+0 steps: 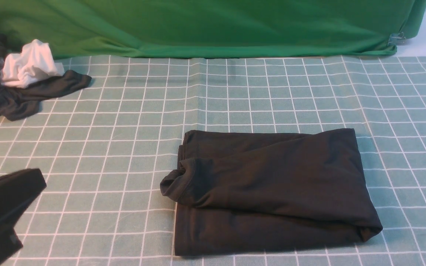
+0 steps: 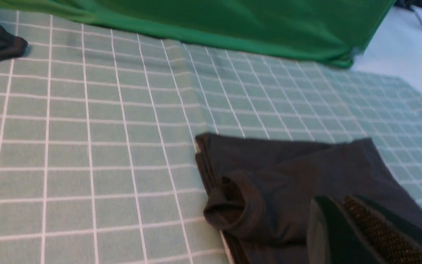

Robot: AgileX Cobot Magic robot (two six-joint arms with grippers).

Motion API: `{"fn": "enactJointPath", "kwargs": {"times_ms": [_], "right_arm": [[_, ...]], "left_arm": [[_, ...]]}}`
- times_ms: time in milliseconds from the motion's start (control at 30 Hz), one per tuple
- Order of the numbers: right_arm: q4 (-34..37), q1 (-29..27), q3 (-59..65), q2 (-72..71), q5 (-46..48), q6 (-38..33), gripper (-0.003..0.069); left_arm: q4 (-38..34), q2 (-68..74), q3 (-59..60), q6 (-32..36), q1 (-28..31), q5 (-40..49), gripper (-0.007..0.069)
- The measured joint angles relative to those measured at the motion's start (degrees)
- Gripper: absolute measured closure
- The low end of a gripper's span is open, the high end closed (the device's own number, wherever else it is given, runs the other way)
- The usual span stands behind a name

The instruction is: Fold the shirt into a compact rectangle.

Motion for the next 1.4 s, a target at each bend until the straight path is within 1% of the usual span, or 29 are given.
{"fn": "enactJointPath", "kwargs": {"times_ms": [133, 367, 500, 633, 700, 733, 767, 833, 867, 900, 933, 967, 1000, 1033, 1067, 1267, 1400], "right_arm": [[0.0, 0.0, 0.0, 0.0, -0.1, 0.0, 0.0423], [0.0, 0.0, 0.0, 0.0, -0.2, 0.0, 0.0421], [0.0, 0.0, 0.0, 0.0, -0.2, 0.0, 0.0421], [0.0, 0.0, 0.0, 0.0, -0.2, 0.0, 0.0421], [0.0, 0.0, 0.0, 0.0, -0.2, 0.0, 0.0421], [0.0, 0.0, 0.0, 0.0, -0.2, 0.0, 0.0421], [0.0, 0.0, 0.0, 0.0, -0.2, 0.0, 0.0421], [0.0, 0.0, 0.0, 0.0, -0.2, 0.0, 0.0421], [0.0, 0.0, 0.0, 0.0, -0.2, 0.0, 0.0421], [0.0, 0.0, 0.0, 0.0, -0.2, 0.0, 0.0421], [0.0, 0.0, 0.0, 0.0, -0.2, 0.0, 0.0421], [0.0, 0.0, 0.0, 0.0, -0.2, 0.0, 0.0421], [0.0, 0.0, 0.0, 0.0, -0.2, 0.0, 0.0421], [0.0, 0.0, 0.0, 0.0, -0.2, 0.0, 0.0421], [0.0, 0.0, 0.0, 0.0, -0.2, 0.0, 0.0421], [0.0, 0.0, 0.1, 0.0, -0.2, 0.0, 0.0421], [0.0, 0.0, 0.3, 0.0, -0.2, 0.0, 0.0421]], "left_arm": [[0.4, 0.0, 0.2, 0.0, 0.0, -3.9, 0.061], [3.7, 0.0, 0.3, 1.0, 0.0, -4.5, 0.061], [4.4, 0.0, 0.3, 1.4, 0.0, -4.5, 0.061], [7.4, 0.0, 0.9, 1.9, 0.0, -5.5, 0.061], [9.7, -1.0, 3.9, 2.5, 0.0, -9.3, 0.061], [9.9, -1.1, 4.2, 2.5, 0.0, -9.6, 0.061], [12.4, -2.9, 7.7, 2.3, 0.0, -13.2, 0.061], [14.1, -4.7, 10.1, 1.2, 0.0, -15.1, 0.061], [18.1, -7.3, 14.6, -1.8, 0.0, -18.0, 0.061], [20.8, -9.3, 17.2, -3.9, 0.0, -18.8, 0.061], [21.3, -9.7, 17.8, -3.9, 0.0, -18.9, 0.061], [25.2, -13.5, 21.8, -8.2, 0.0, -19.3, 0.061], [26.0, -13.9, 22.8, -8.6, 0.0, -19.4, 0.061], [27.7, -17.5, 26.4, -11.1, 0.0, -19.4, 0.061], [28.2, -19.6, 27.9, -12.2, 0.0, -19.3, 0.061], [28.9, -21.3, 28.9, -11.8, 0.0, -20.6, 0.0608], [28.6, -21.3, 28.9, -11.1, 0.0, -19.9, 0.0601]]}}
